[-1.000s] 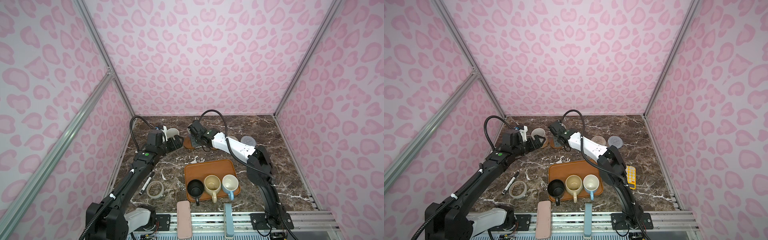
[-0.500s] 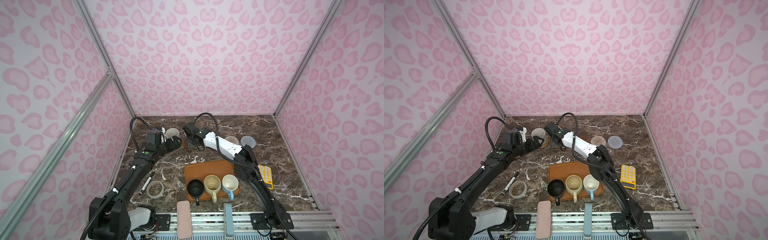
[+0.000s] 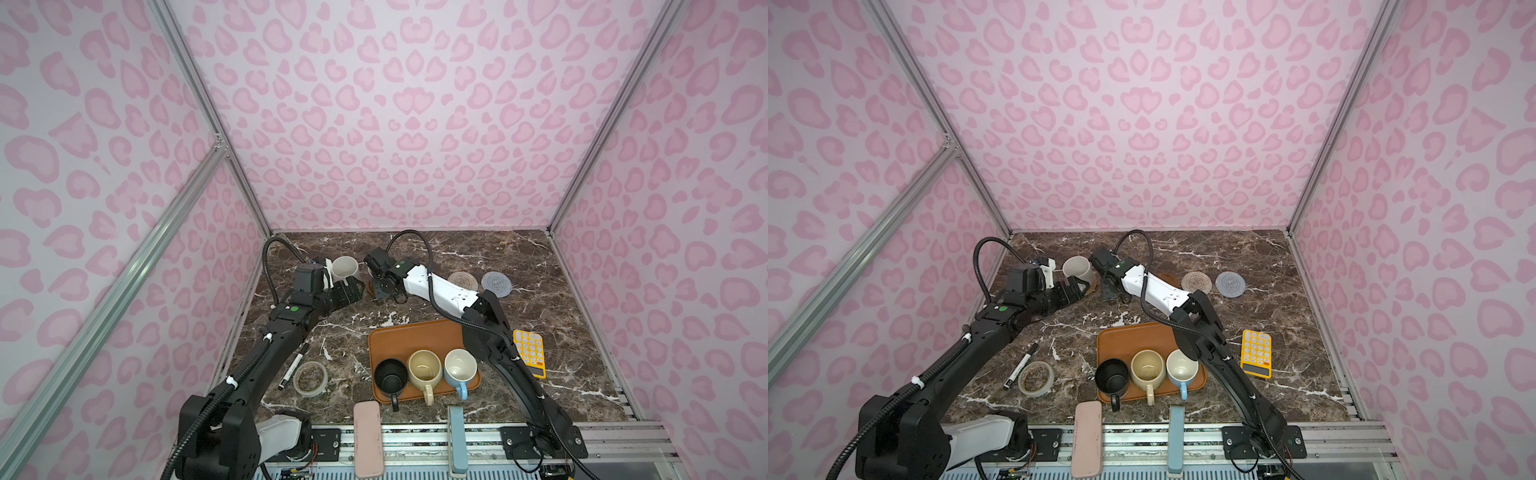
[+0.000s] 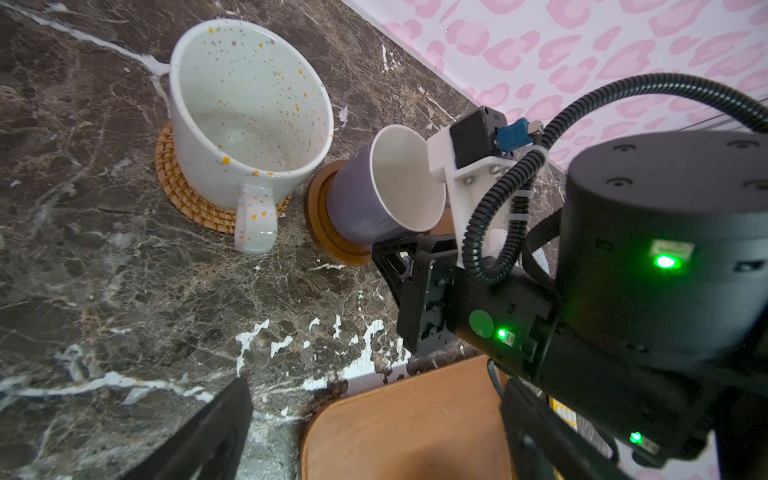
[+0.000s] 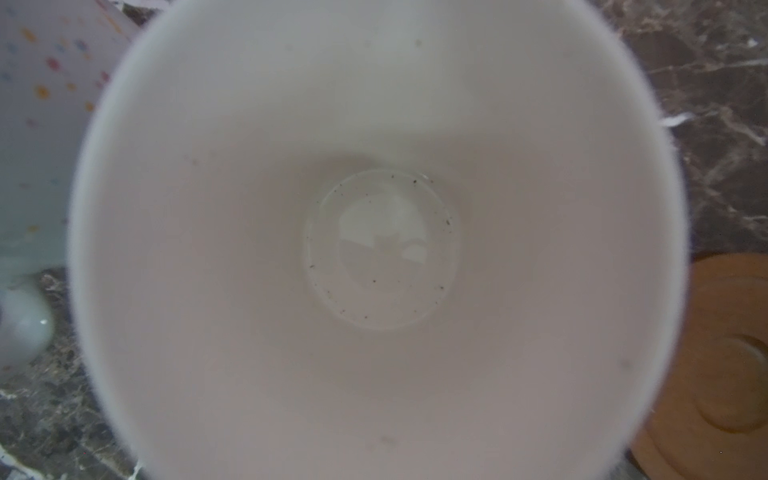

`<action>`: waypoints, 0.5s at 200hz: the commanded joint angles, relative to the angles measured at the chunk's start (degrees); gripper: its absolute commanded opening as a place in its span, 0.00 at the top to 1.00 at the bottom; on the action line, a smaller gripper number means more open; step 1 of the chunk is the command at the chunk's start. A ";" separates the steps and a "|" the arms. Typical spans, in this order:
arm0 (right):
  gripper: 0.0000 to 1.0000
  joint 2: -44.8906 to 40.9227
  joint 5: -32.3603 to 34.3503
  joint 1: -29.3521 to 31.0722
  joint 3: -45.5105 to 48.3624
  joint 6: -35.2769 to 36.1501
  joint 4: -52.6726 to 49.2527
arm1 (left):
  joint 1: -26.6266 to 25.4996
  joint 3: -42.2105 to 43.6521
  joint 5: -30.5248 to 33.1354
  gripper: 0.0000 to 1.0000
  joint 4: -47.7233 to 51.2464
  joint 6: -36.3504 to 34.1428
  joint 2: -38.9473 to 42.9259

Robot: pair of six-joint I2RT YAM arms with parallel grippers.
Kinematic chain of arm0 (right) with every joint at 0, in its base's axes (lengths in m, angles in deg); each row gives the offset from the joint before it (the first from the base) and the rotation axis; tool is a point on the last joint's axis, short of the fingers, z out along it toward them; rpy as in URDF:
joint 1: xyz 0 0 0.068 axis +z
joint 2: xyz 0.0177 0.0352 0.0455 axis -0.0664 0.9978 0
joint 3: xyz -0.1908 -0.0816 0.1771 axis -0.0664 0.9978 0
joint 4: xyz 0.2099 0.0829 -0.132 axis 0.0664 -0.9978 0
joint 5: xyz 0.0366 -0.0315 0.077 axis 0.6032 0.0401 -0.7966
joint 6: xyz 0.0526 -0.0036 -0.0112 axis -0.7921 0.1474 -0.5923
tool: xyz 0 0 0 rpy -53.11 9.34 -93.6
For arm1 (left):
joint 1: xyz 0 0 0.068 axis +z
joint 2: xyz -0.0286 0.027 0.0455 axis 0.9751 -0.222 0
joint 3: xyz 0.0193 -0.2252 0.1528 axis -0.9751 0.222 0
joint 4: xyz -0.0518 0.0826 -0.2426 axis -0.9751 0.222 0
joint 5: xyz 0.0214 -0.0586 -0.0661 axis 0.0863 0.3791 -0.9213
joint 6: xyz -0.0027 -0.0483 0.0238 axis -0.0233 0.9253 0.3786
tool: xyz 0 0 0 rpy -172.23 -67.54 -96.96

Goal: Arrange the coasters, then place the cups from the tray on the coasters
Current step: 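Lower the lavender mug onto the wooden saucer and open the right gripper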

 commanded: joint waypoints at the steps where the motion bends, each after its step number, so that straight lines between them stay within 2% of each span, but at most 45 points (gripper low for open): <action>1: 1.00 1.42 -0.26 0.15 -0.50 -1.21 -0.30 | -0.02 0.44 -0.48 0.04 -1.27 -0.11 0.58; 8: 1.00 1.52 -0.24 0.09 -0.75 -1.36 -0.70 | 0.01 0.55 -0.50 0.04 -1.28 -0.02 0.72; 15: 0.92 1.51 -0.22 0.07 -0.88 -1.41 -1.08 | -0.03 0.67 -0.53 0.04 -1.34 0.02 0.84; 19: 0.85 1.51 -0.16 0.16 -0.91 -1.46 -1.28 | -0.03 0.70 -0.52 0.04 -1.25 -0.02 0.83; 41: 0.68 1.01 0.36 0.26 -0.88 -1.48 -1.64 | -0.02 0.72 -0.52 0.04 -0.90 -0.02 1.24; 64: 0.64 0.32 -0.59 0.26 -0.95 -1.46 -1.19 | -0.03 0.36 -0.27 0.04 -0.30 -0.02 1.81; 100: 0.65 -0.62 -1.62 0.61 -0.27 -1.44 -0.66 | -0.03 0.49 0.07 0.04 0.93 0.17 3.19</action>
